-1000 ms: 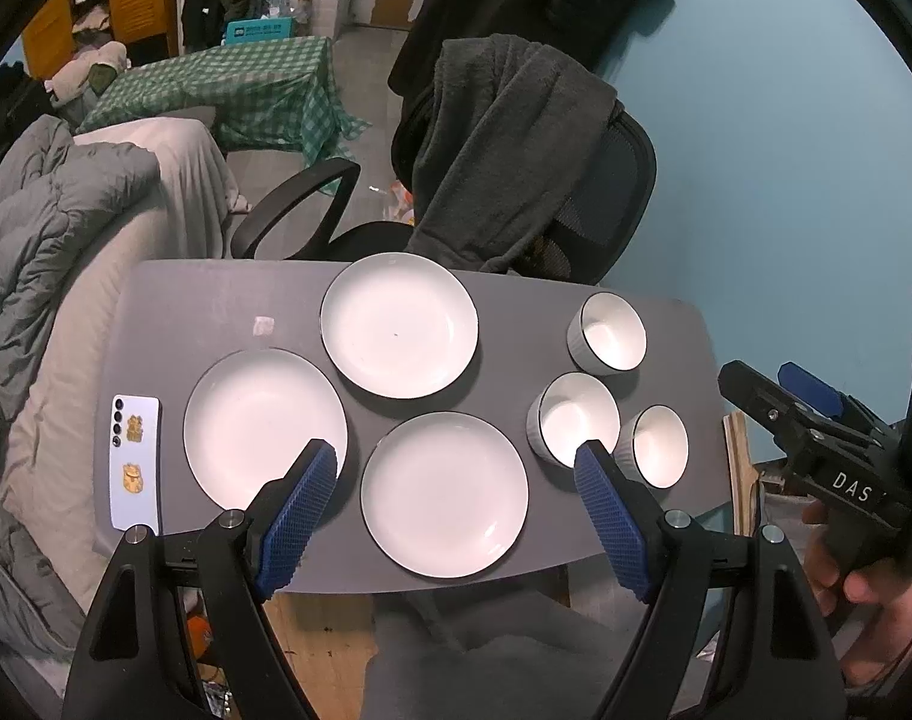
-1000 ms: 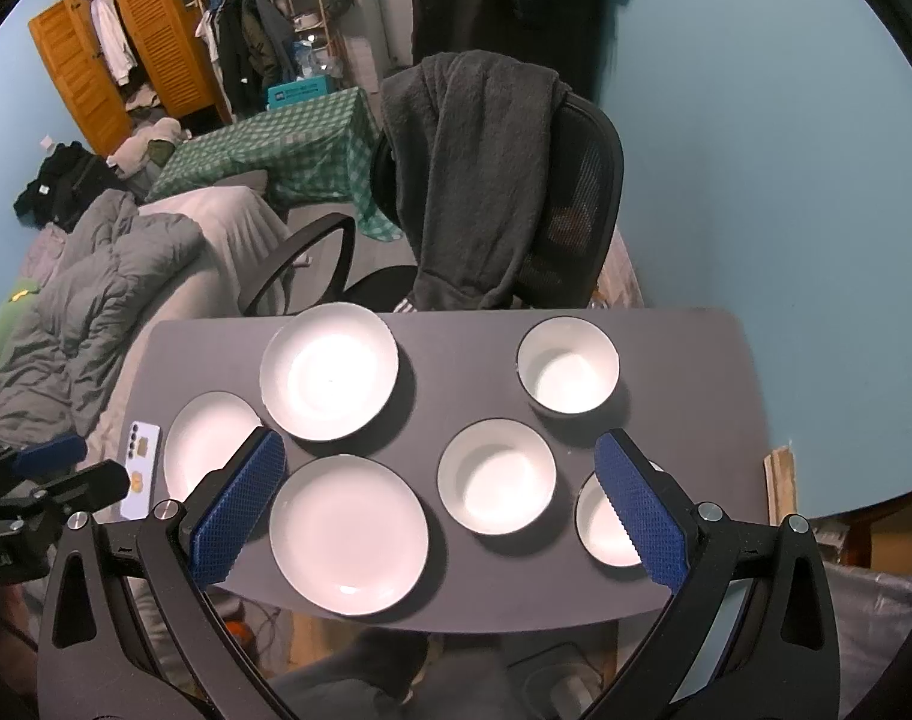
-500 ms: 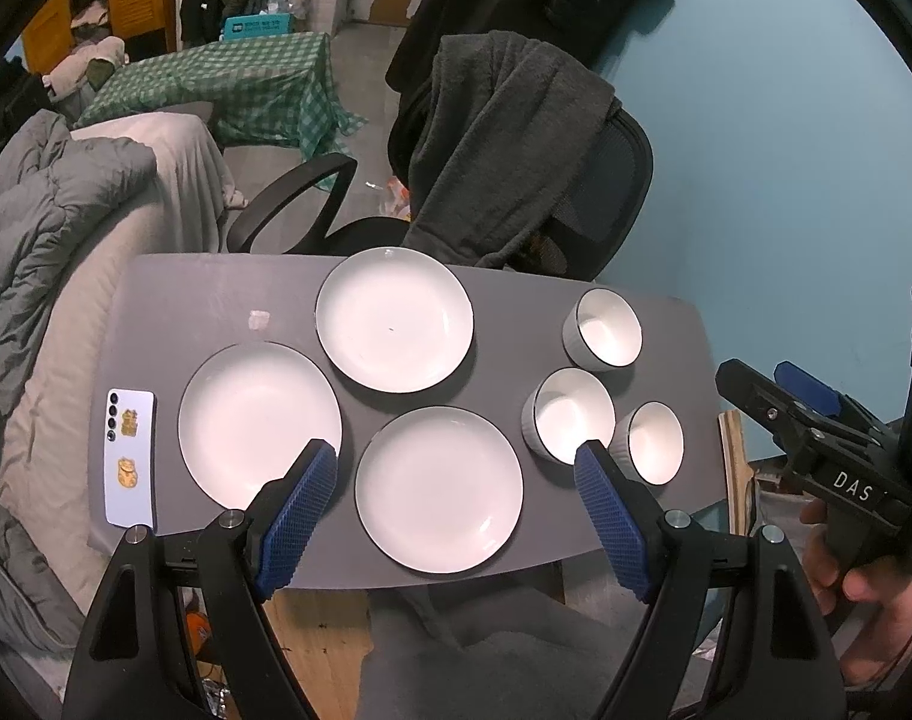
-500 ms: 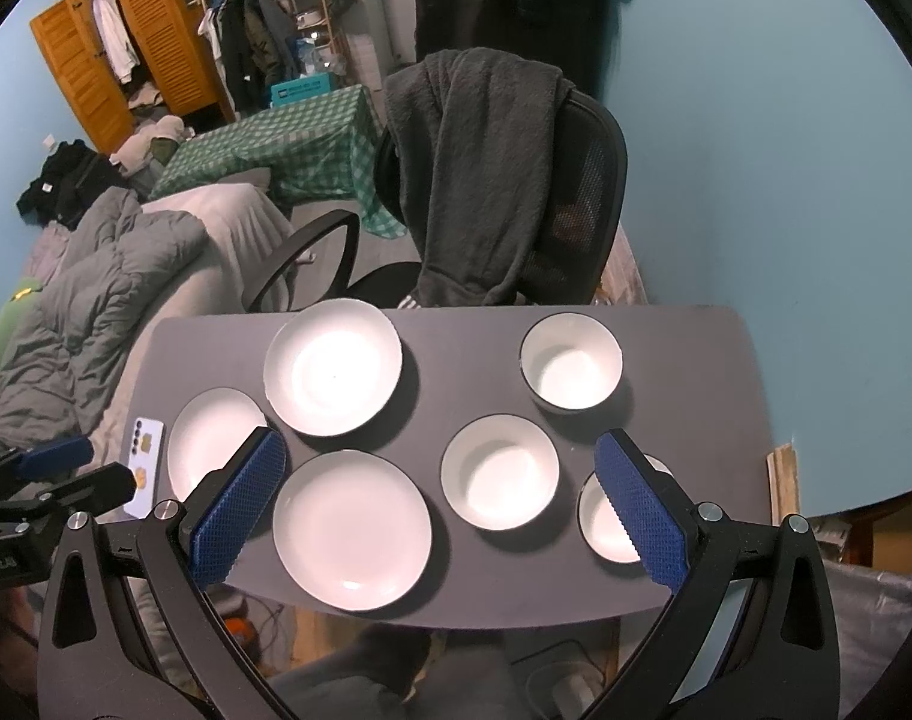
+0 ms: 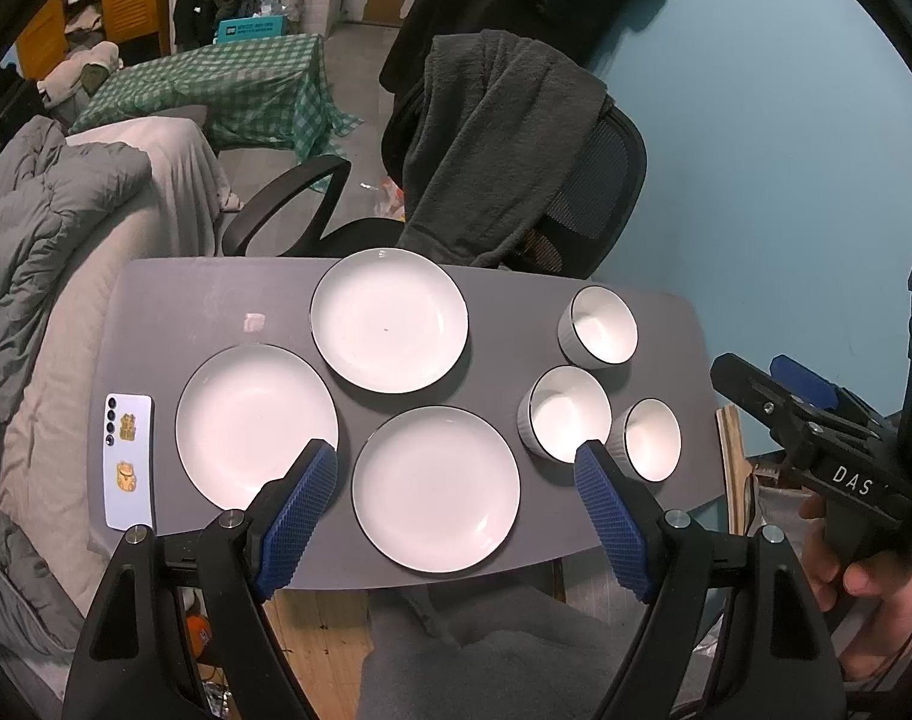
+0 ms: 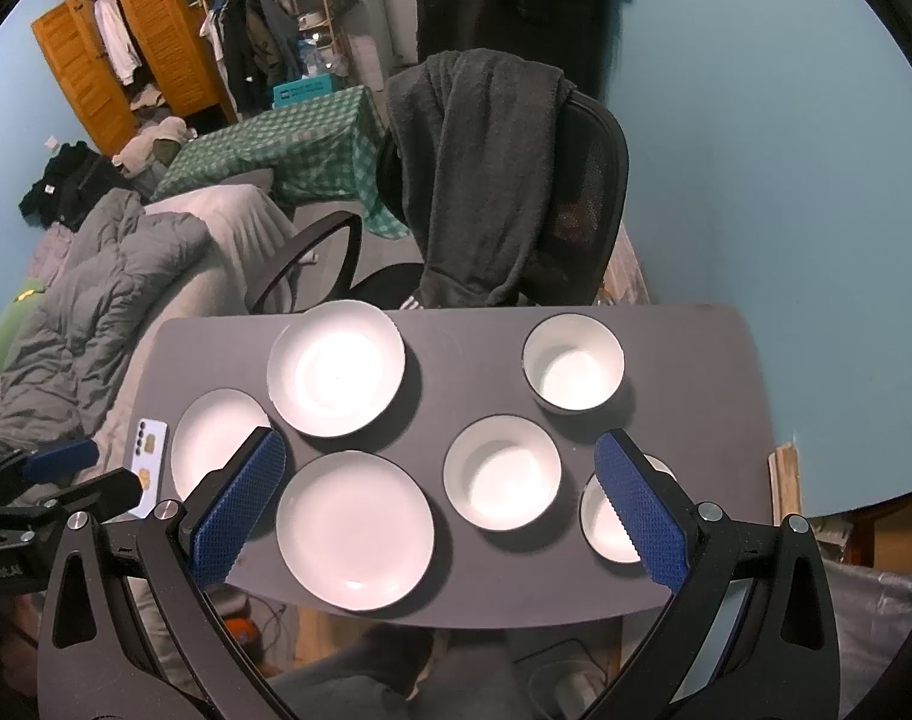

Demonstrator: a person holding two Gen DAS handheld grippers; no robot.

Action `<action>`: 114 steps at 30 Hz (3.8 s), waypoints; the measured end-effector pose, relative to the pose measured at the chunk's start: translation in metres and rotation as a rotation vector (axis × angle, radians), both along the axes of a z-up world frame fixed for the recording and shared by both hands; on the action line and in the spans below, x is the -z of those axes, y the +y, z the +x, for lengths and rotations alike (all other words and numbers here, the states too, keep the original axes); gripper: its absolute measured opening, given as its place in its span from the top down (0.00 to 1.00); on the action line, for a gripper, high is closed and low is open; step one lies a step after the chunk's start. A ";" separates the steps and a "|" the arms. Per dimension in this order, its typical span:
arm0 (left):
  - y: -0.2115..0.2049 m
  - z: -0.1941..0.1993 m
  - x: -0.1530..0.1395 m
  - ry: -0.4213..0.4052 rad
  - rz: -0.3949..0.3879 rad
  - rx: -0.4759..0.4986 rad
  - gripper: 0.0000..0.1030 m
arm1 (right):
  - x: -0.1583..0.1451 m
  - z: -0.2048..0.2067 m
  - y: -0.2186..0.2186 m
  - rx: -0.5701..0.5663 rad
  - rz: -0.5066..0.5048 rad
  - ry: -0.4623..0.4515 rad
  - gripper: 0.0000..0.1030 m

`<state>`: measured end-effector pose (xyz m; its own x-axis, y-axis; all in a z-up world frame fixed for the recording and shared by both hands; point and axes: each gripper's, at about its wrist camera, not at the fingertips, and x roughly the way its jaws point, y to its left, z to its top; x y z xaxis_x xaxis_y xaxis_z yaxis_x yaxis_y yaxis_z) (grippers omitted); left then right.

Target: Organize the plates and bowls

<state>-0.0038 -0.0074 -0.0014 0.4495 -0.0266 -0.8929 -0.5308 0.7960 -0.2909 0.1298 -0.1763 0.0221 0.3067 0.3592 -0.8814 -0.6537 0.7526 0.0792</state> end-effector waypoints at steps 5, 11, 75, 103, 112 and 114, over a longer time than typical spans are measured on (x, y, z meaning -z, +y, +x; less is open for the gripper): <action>0.000 0.000 0.000 -0.001 -0.003 -0.001 0.20 | -0.003 -0.005 0.001 -0.003 -0.002 0.002 0.02; 0.000 -0.002 0.000 0.003 -0.012 -0.001 0.20 | -0.003 -0.004 0.002 -0.004 -0.002 0.007 0.02; 0.042 -0.071 0.114 0.134 -0.094 -0.025 0.20 | 0.085 -0.014 0.010 -0.105 -0.099 0.123 0.02; 0.014 -0.038 0.220 0.239 -0.193 -0.018 0.20 | 0.221 -0.018 -0.003 -0.164 -0.262 0.362 0.09; 0.005 -0.015 0.247 0.280 -0.201 0.003 0.20 | 0.231 -0.005 -0.007 -0.196 -0.253 0.413 0.21; 0.003 -0.010 0.251 0.289 -0.198 0.006 0.20 | 0.231 -0.004 -0.008 -0.207 -0.248 0.425 0.26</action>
<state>-0.0141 -0.0042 -0.2525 0.1783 -0.2141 -0.9604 -0.6091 0.7425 -0.2786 0.1257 -0.1839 -0.2089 -0.1514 0.1389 -0.9787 -0.7397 0.6409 0.2054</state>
